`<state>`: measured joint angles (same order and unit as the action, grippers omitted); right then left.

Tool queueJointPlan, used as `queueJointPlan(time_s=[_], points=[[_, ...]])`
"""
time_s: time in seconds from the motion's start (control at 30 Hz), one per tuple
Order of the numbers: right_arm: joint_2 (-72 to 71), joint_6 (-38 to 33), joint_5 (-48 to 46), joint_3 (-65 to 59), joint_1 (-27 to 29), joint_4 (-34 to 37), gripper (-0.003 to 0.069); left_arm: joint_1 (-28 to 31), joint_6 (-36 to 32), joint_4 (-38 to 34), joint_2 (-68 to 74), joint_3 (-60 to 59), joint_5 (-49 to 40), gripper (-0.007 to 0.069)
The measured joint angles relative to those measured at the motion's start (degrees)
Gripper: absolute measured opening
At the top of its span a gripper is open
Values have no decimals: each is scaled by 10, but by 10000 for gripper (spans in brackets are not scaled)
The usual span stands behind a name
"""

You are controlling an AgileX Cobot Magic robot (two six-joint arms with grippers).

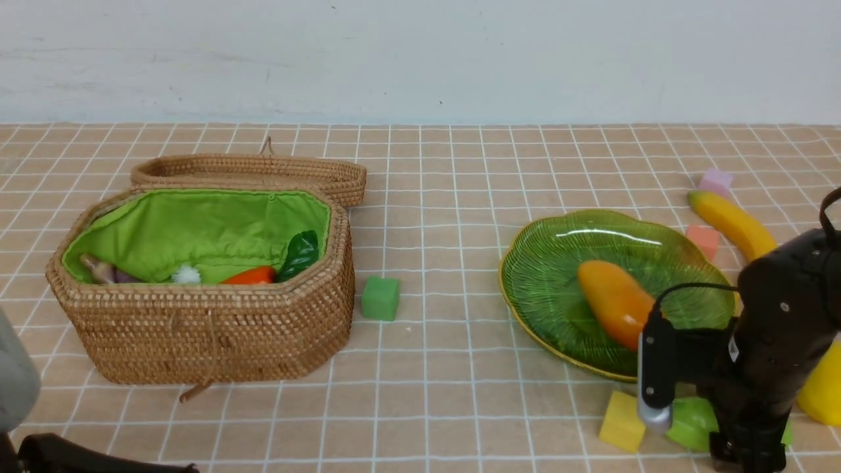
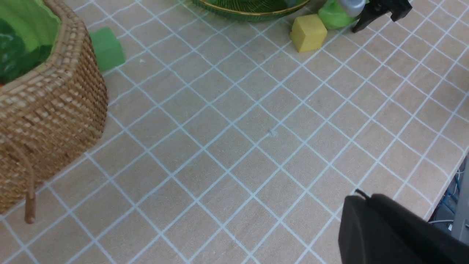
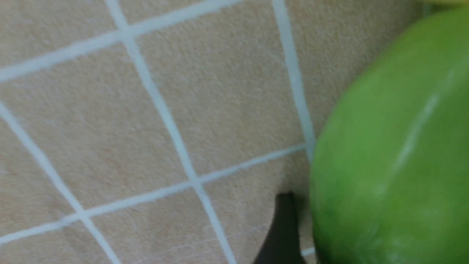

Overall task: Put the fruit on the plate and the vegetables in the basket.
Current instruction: Take a chayote with your right arm and place it on the basket on the left.

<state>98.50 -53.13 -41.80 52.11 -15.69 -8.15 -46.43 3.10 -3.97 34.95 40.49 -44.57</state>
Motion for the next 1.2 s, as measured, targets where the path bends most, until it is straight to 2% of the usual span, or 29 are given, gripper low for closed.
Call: queueJointPlan(time_s=[0.1,0.27,0.37,0.4,0.5,0.57,0.6,0.63,0.7,0.73,0.77,0.87,0.9,0.93,1.07,1.2], points=[[0,-4,-11,0,0,11,457,0,0,4,0,0,0,-13],[-9,7,-59,-1,-1,9,456,0,0,27,0,0,0,-13],[-51,73,-121,-3,-1,5,456,0,6,40,0,0,0,-13],[-77,115,-146,0,-1,16,456,0,11,48,0,0,0,-13],[-151,199,-192,19,-11,82,456,0,38,78,0,0,1,-13],[-189,218,-191,33,-32,131,456,0,67,104,0,0,1,-13],[-217,235,-160,58,-68,181,456,0,118,149,0,0,6,-13],[-221,236,-154,65,-73,193,456,0,125,155,0,0,6,-13],[-225,243,-88,112,-126,252,456,0,211,233,0,0,9,-13],[-220,243,-76,123,-136,262,456,0,226,247,0,0,9,-13],[-190,238,-27,189,-178,306,456,0,292,299,0,0,5,-13],[-110,215,15,304,-237,340,456,0,381,373,0,0,-6,-13],[-103,213,17,313,-237,341,456,0,386,377,0,0,-6,-13],[-52,201,32,377,-260,349,456,0,418,396,0,0,-8,-13],[111,191,51,569,-290,350,456,0,444,409,0,0,-10,-13],[236,191,30,715,-292,315,472,0,443,410,0,0,-11,-13]])
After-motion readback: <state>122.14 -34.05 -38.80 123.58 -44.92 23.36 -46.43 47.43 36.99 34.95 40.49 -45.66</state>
